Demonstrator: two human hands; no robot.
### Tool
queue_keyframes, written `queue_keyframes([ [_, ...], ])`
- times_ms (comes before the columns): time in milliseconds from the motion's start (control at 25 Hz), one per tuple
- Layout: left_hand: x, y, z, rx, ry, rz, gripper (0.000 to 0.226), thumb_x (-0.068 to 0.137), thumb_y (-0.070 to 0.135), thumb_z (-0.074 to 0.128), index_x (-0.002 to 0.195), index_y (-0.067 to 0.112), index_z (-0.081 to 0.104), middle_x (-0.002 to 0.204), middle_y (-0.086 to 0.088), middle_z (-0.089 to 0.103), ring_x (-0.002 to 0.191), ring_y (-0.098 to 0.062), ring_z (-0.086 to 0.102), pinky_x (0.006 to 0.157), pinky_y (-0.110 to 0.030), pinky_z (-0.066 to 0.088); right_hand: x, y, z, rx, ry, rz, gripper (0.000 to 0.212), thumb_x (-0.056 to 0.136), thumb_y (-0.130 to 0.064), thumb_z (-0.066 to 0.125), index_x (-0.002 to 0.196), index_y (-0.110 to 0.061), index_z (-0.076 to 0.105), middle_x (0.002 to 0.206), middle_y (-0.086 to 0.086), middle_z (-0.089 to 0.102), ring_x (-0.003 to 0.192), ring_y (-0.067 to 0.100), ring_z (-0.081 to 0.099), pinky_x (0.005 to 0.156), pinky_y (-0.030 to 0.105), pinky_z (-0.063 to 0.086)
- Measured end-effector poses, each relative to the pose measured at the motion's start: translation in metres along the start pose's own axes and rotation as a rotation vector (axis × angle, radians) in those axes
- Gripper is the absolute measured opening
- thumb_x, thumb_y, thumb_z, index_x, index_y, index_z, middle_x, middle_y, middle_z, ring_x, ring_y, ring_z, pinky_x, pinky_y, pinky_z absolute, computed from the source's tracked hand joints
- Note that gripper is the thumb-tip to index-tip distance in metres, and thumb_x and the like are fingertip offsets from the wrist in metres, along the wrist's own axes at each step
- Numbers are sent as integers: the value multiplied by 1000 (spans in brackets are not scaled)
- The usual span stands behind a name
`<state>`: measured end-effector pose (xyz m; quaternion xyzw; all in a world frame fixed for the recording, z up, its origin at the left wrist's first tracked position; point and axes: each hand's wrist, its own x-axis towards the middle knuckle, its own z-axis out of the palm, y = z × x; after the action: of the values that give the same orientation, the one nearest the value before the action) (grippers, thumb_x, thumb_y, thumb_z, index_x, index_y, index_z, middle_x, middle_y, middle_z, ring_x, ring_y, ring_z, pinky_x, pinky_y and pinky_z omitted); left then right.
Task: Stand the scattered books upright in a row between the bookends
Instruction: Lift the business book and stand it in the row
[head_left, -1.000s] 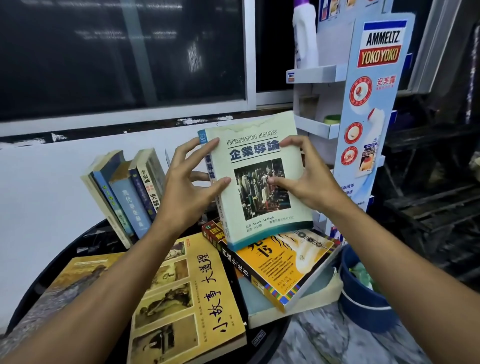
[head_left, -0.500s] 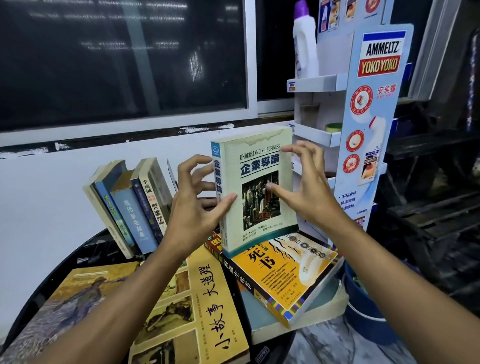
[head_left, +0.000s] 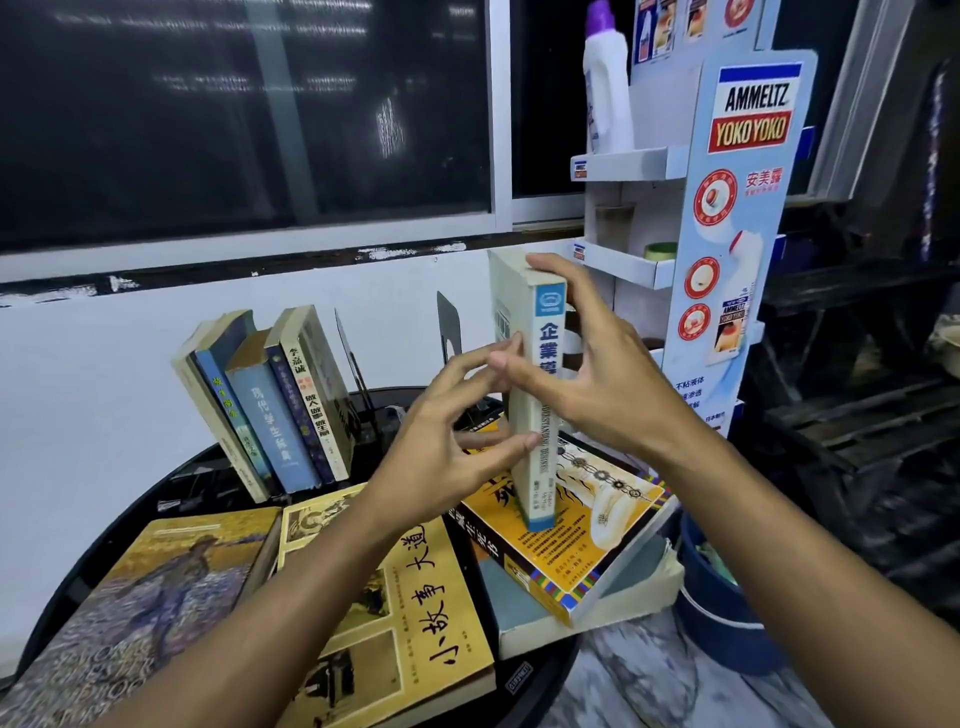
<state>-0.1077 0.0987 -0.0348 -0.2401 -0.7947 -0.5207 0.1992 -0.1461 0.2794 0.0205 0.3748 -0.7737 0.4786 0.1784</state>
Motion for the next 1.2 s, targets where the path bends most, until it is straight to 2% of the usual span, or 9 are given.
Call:
queue_keyframes([
  [120,-1,-1,18,31,37,-5,88,83,16,80,150,48,34,149,19,35,139,-8,42,82,-32,62,-2,-2,-10,-89,49,5,64,90,-42,71,142,-40,34,120,-15,62,110,3,61,86,39,59],
  [240,-1,-5,32,49,86,7,87,82,22,80,151,48,34,147,17,38,140,-8,41,82,-29,62,-3,-3,-13,-186,142,14,59,91,-29,72,140,-30,39,123,-7,62,107,4,57,75,18,59],
  [360,0,-5,38,68,100,4,85,82,26,79,151,48,35,146,15,38,139,-8,41,84,-28,61,-2,-4,-9,-227,229,28,56,91,-17,72,139,-23,45,123,4,65,102,9,59,65,-2,45],
  [520,-1,-2,25,152,87,-4,69,93,34,68,152,44,35,150,18,37,139,-1,39,94,-19,54,0,-7,-3,-212,275,-18,51,91,-14,71,136,-20,49,119,5,67,96,6,60,67,5,52],
  [680,3,-19,-24,467,228,-50,60,98,35,63,152,40,38,154,13,39,140,-8,41,115,-43,40,11,-15,5,-169,294,-38,50,90,-15,72,135,-22,50,118,2,67,96,6,63,70,23,61],
  [800,13,-39,-74,657,350,-140,65,94,25,69,152,30,40,157,5,39,146,-14,31,121,-49,28,24,-23,18,-163,300,-57,52,90,-13,73,136,-20,50,118,-1,66,90,3,60,70,15,59],
  [880,18,-50,-106,832,387,-198,68,92,28,71,152,30,41,160,3,34,150,-20,23,122,-56,19,33,-27,32,-157,300,-72,53,90,-13,73,137,-18,50,119,0,66,91,3,58,69,11,55],
  [1040,25,-64,-148,1117,383,-321,72,88,36,72,152,34,39,165,1,23,154,-25,8,119,-63,-5,56,-27,64,-140,297,-95,53,90,-13,72,136,-18,49,119,5,68,91,6,59,65,3,49],
  [1200,25,-71,-164,1220,344,-439,76,87,43,70,153,33,35,166,2,21,154,-26,6,114,-69,-10,79,-19,97,-117,277,-112,53,92,-13,69,139,-17,45,123,8,66,98,13,63,59,3,45],
])
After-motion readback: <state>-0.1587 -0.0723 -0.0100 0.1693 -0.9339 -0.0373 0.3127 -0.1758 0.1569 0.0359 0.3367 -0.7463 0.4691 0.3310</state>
